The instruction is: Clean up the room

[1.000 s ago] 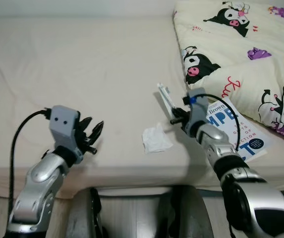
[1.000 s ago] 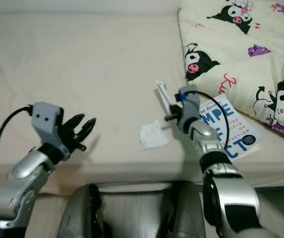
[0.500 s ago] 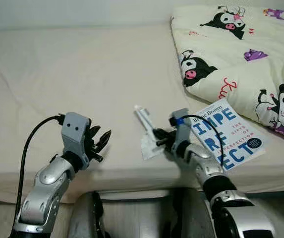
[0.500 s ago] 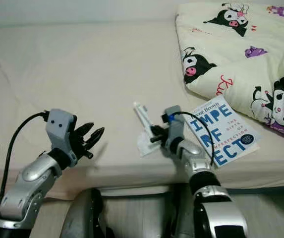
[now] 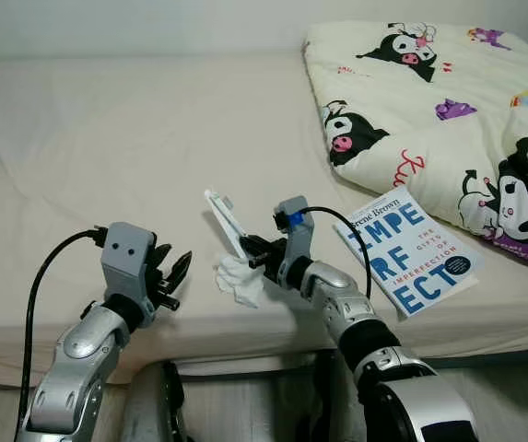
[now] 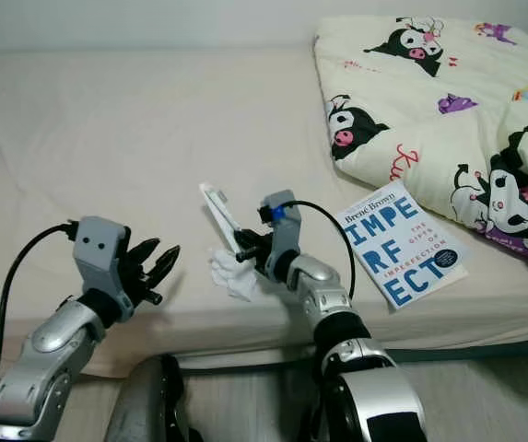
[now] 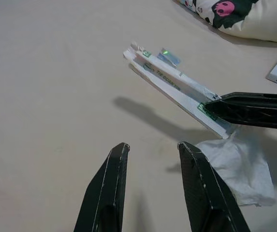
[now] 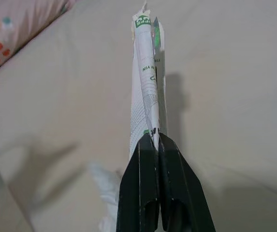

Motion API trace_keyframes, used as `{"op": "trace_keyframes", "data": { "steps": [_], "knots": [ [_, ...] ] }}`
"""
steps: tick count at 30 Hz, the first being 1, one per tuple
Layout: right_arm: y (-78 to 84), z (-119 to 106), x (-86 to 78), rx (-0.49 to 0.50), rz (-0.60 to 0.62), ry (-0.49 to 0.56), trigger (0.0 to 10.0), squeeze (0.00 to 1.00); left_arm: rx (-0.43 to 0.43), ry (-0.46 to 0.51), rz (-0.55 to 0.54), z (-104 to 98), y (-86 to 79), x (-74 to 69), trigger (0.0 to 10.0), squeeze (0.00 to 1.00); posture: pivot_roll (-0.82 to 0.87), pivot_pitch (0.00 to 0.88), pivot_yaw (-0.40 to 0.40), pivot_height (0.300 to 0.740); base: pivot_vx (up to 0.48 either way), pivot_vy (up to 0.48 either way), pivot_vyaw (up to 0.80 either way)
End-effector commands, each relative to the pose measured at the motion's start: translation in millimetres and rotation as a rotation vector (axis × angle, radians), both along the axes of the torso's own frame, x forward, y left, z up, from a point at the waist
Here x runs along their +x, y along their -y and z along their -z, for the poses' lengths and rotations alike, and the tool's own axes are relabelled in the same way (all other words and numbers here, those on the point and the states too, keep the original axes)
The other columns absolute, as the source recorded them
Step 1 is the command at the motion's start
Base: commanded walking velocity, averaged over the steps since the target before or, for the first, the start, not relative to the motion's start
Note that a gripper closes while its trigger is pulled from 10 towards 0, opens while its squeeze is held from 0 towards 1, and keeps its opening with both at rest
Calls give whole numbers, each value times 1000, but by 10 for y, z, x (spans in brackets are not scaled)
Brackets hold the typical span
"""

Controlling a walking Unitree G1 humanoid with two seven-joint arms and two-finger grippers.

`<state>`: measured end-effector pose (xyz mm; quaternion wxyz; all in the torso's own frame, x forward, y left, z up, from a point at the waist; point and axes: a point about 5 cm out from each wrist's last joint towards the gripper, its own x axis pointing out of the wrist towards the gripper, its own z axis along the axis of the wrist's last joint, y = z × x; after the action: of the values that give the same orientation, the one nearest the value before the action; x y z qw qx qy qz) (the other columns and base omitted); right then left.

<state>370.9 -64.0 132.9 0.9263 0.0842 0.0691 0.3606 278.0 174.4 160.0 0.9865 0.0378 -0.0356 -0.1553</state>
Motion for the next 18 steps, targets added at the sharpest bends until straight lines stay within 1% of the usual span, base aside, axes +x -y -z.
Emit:
{"op": "trace_keyframes", "data": {
  "steps": [1, 2, 3, 6, 7, 8, 9, 10, 11, 12, 13, 15, 16, 17, 18],
  "knots": [
    [-36, 8, 0, 30, 6, -15, 0, 0, 8, -26, -18, 77, -33, -26, 10000, 0, 95, 201, -30, 543, 0, 0, 0],
    [-36, 8, 0, 30, 6, -15, 0, 0, 8, -26, -18, 77, -33, -26, 10000, 0, 95, 201, -30, 543, 0, 0, 0],
    [31, -39, 34, 30, 37, 9, 0, 0, 5, -58, -11, 124, -3, -18, 10000, 0, 96, 199, -30, 543, 0, 0, 0],
    [68, -61, 48, 27, 49, 22, 0, 0, 3, -73, -8, 144, 9, -13, 10000, 0, 96, 199, -30, 543, 0, 0, 0],
    [146, -108, 70, 27, 70, 46, 0, 0, -2, -94, -5, 175, 32, -2, 10000, 0, 90, 197, -28, 543, 0, 0, 0],
    [254, -162, 89, 21, 95, 77, 0, 0, 1, -119, 9, 215, 73, 6, 10000, 0, 82, 194, -25, 543, 0, 0, 0],
    [398, -215, 101, 0, 127, 117, 0, 0, 9, -157, 28, 276, 129, 12, 10000, 0, 74, 190, -20, 543, 0, 0, 0],
    [492, -250, 103, -17, 147, 144, 0, 0, 15, -183, 41, 318, 166, 13, 10000, 0, 70, 189, -17, 543, 0, 0, 0],
    [492, -250, 103, -17, 147, 144, 0, 0, 15, -183, 41, 318, 166, 13, 10000, 0, 70, 189, -17, 543, 0, 0, 0],
    [608, -261, 88, -69, 161, 179, 0, 0, 11, -198, 53, 353, 213, 15, 10000, 0, 58, 185, -10, 543, 0, 0, 0],
    [608, -261, 88, -69, 161, 179, 0, 0, 11, -198, 53, 353, 213, 15, 10000, 0, 58, 185, -10, 543, 0, 0, 0],
    [766, -244, 43, -147, 175, 214, 0, 0, -9, -215, 63, 397, 277, 19, 10000, 0, 48, 180, -1, 543, 0, 0, 0],
    [901, -209, -16, -175, 201, 221, 0, 0, -33, -223, 82, 427, 345, 20, 10000, 722, 35, 176, 7, 543, 0, 0, 0],
    [986, -187, -57, -187, 220, 222, 0, 0, -49, -227, 95, 446, 389, 21, 10000, 722, 35, 176, 7, 543, 0, 0, 0],
    [986, -187, -57, -187, 220, 222, 0, 0, -49, -227, 95, 446, 389, 21, 10000, 722, 35, 176, 7, 543, 0, 0, 0]
  ]
}}
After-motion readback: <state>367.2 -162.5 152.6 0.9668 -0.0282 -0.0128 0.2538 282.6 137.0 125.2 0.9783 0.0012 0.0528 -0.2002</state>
